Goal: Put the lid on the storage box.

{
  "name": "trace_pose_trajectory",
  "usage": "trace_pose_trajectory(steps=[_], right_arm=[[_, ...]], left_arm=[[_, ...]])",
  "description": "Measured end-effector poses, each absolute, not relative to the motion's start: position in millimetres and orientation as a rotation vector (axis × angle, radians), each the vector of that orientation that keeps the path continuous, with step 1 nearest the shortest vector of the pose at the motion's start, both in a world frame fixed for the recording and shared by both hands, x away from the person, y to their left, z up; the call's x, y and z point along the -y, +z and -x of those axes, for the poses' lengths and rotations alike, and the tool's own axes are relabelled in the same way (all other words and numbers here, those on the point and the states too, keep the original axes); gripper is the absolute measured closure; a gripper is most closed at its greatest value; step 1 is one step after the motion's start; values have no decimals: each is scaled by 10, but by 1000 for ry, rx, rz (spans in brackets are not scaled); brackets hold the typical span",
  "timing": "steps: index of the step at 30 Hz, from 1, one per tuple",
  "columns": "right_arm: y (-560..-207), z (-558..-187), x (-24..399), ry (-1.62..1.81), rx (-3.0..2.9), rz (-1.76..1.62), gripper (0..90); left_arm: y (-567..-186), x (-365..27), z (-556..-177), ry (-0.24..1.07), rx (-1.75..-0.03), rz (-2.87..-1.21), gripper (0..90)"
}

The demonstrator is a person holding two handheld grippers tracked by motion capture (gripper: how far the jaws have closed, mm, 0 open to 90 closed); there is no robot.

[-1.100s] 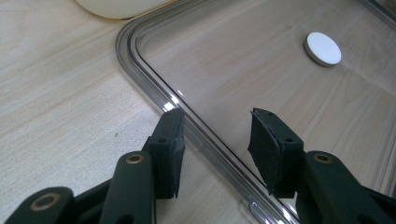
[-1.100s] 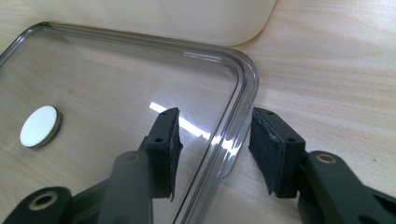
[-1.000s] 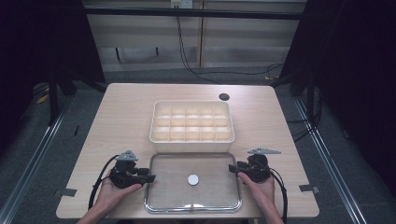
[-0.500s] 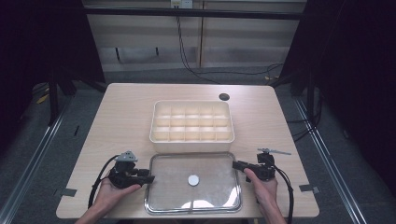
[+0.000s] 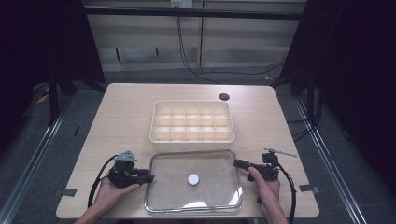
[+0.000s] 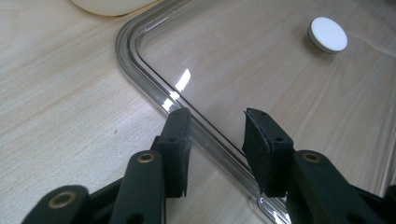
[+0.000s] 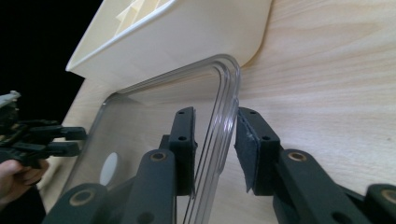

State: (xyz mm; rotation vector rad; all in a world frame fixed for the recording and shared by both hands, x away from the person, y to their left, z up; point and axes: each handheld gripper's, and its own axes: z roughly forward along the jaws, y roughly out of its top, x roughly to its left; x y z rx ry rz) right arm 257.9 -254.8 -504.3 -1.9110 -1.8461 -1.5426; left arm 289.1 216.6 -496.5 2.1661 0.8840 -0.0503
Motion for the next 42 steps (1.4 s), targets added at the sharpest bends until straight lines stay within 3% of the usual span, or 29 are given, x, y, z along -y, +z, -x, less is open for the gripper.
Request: trace_pose_trajectory(steps=[6,15,22,25,27,31,32,38,42], right_arm=[[-4955,-2589,2517,-1578,1882,1844,716],[-4989,-2648,2477,-1536,1928,1728,663],[-4990,-2669,2456,-1561,1927,1685,692],[-4973,-2662,2468,-1597,1895,1682,725],[-4967,-2650,2485,-1593,1886,1680,745],[-4950,-2631,2502,-1614,1883,1662,757],[-4933,-2621,2504,-1628,1885,1654,763],[-4906,-2602,2500,-1631,1906,1653,758],[-4898,-2598,2486,-1621,1935,1668,753]], left_arm=[[-4972,-2144,-2888,-50,-878,-2158,607],[-4974,-2161,-2904,-37,-884,-2155,598],[-4981,-2189,-2925,-30,-905,-2137,585],[-4981,-2191,-2923,-37,-903,-2134,566],[-4981,-2187,-2918,-34,-908,-2127,475],[-4984,-2218,-2944,-67,-920,-2108,423],[-4986,-2226,-2951,-83,-932,-2097,373],[-4996,-2204,-2949,-95,-922,-2084,334],[-4985,-2168,-2923,-130,-900,-2067,389]])
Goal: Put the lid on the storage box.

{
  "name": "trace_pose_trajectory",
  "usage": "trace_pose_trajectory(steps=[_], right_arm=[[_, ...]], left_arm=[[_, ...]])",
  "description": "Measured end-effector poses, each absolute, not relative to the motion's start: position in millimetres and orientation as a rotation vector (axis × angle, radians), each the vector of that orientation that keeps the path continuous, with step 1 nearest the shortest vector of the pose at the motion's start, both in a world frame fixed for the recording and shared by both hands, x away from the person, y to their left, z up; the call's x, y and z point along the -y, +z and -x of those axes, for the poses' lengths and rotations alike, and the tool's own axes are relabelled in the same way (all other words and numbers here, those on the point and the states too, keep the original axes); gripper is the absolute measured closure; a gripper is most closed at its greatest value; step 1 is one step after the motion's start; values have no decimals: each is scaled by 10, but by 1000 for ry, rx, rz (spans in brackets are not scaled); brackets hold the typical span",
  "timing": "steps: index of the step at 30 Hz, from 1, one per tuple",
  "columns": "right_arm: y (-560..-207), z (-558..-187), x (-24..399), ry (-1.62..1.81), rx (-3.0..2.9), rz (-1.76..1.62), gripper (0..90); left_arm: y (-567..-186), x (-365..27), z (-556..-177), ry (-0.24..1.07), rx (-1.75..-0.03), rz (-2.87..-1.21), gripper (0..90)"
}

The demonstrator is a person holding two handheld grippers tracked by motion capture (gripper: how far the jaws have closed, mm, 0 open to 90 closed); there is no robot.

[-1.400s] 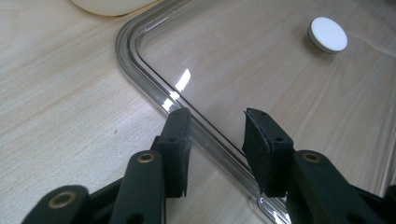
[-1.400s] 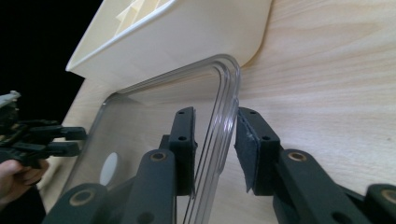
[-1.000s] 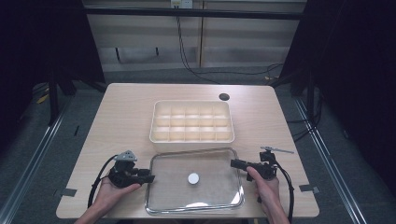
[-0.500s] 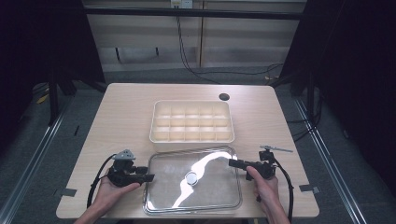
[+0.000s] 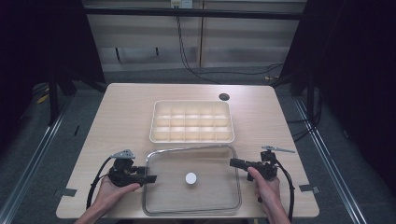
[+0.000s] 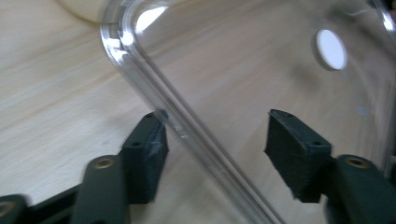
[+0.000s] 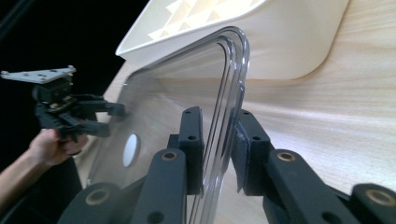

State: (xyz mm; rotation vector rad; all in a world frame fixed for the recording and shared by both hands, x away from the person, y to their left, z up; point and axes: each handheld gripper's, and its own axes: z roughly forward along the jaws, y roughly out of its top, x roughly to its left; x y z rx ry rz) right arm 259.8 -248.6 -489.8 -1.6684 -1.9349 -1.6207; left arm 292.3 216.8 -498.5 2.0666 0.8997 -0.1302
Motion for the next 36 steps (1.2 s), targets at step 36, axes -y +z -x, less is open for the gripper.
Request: trace_pose_trajectory(steps=[36], right_arm=[[-4679,-2557,2381,-1731,2024,1635,741]], left_arm=[[-4636,-2382,-2892,-60,-851,-1888,627]])
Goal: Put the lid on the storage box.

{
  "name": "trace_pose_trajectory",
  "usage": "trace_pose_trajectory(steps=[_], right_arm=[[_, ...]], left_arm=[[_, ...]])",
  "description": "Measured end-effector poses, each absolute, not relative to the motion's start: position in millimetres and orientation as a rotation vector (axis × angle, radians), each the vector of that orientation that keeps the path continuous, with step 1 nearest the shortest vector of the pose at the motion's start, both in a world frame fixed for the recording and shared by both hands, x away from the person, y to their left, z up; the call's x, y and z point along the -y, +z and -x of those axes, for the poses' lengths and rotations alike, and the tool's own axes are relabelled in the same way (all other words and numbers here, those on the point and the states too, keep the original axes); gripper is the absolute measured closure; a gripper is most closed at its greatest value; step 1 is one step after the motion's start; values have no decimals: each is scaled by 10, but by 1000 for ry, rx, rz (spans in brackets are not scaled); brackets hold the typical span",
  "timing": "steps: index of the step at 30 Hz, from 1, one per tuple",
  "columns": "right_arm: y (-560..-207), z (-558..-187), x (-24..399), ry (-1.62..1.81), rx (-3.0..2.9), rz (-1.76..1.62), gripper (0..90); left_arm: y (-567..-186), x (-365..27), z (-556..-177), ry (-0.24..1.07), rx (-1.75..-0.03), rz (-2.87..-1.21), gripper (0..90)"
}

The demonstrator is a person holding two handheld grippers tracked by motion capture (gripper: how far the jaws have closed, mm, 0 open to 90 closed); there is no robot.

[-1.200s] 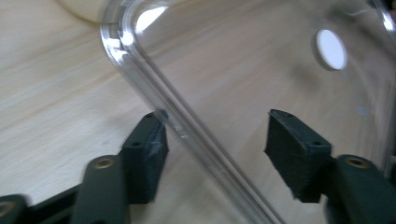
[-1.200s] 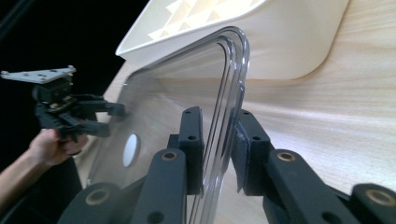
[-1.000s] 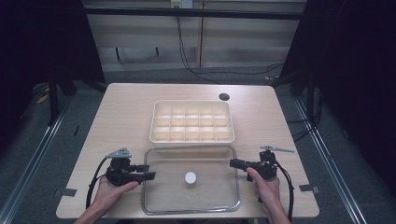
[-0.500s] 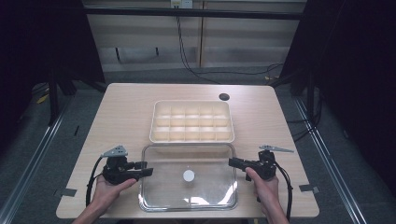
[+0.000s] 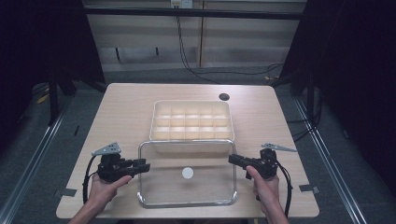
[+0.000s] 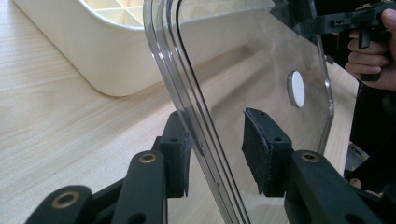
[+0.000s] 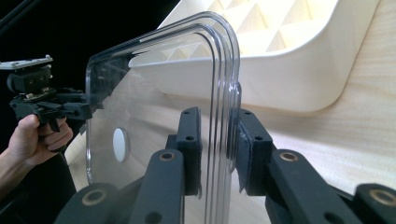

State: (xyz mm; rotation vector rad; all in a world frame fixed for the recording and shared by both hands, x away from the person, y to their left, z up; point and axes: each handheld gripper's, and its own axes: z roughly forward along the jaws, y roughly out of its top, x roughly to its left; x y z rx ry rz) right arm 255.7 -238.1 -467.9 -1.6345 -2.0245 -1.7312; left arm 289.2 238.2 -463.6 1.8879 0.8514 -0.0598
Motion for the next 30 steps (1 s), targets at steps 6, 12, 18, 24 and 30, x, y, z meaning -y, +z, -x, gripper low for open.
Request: trace_pose_trajectory(steps=[6,12,18,24,30], right_arm=[[-4611,-2611,2358,-1740,2057,1641,738],[-4534,-2573,2359,-1774,2075,1641,738],[-4482,-2535,2344,-1817,2094,1627,736],[-4468,-2539,2331,-1813,2091,1645,731],[-4407,-2578,2330,-1810,2110,1653,724]], left_arm=[[-4556,-2385,-2903,-31,-837,-1883,646],[-4485,-2384,-2880,-18,-814,-1870,675],[-4410,-2404,-2852,3,-790,-1865,699],[-4358,-2405,-2870,14,-794,-1860,708],[-4284,-2388,-2895,27,-791,-1850,711]])
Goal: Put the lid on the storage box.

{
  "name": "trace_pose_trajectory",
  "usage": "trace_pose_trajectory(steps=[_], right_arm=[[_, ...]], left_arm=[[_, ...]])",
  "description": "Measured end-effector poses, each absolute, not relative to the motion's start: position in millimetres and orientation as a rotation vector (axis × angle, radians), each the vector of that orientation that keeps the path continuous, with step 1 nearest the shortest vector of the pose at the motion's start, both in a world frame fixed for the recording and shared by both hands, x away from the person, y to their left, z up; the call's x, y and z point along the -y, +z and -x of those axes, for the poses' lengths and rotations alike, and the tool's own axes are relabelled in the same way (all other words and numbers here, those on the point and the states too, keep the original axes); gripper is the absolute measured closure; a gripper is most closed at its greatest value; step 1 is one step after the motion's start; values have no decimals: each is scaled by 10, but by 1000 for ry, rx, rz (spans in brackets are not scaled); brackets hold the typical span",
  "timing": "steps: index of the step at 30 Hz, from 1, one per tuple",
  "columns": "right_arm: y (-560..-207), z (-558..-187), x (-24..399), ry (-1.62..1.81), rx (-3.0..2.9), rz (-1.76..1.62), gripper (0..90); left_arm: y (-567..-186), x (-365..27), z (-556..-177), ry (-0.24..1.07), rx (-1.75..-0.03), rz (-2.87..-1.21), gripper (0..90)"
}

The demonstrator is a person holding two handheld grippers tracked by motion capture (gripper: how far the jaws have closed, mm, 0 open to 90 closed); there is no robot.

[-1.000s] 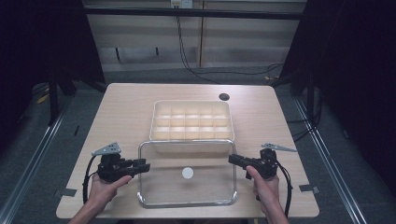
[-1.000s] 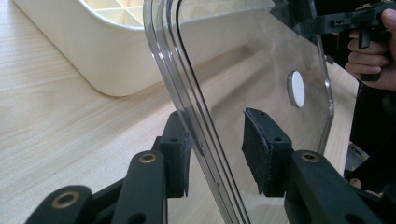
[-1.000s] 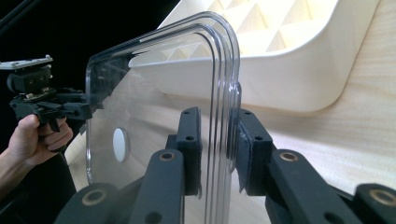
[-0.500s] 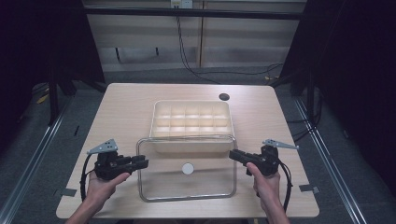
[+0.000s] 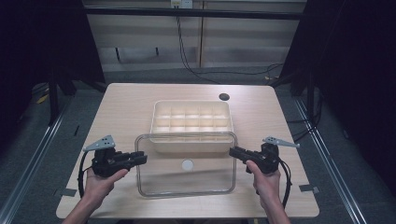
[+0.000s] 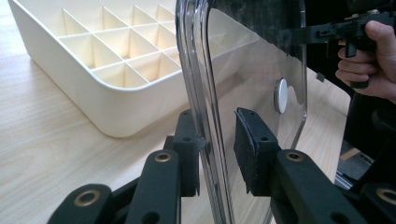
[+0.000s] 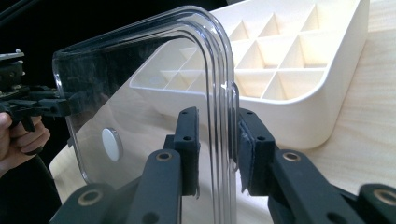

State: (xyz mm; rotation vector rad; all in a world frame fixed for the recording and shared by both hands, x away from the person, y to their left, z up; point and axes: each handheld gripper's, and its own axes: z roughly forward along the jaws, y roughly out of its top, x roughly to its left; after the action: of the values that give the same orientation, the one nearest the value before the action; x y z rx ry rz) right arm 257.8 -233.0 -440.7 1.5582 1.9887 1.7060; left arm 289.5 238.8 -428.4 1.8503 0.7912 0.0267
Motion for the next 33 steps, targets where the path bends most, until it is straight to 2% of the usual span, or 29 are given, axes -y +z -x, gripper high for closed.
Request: trace_pose_trajectory(steps=[33], right_arm=[[-4056,-2863,2348,1739,-1913,-1507,717]], left_arm=[[-3860,-2334,-3203,100,-779,-1815,703]])
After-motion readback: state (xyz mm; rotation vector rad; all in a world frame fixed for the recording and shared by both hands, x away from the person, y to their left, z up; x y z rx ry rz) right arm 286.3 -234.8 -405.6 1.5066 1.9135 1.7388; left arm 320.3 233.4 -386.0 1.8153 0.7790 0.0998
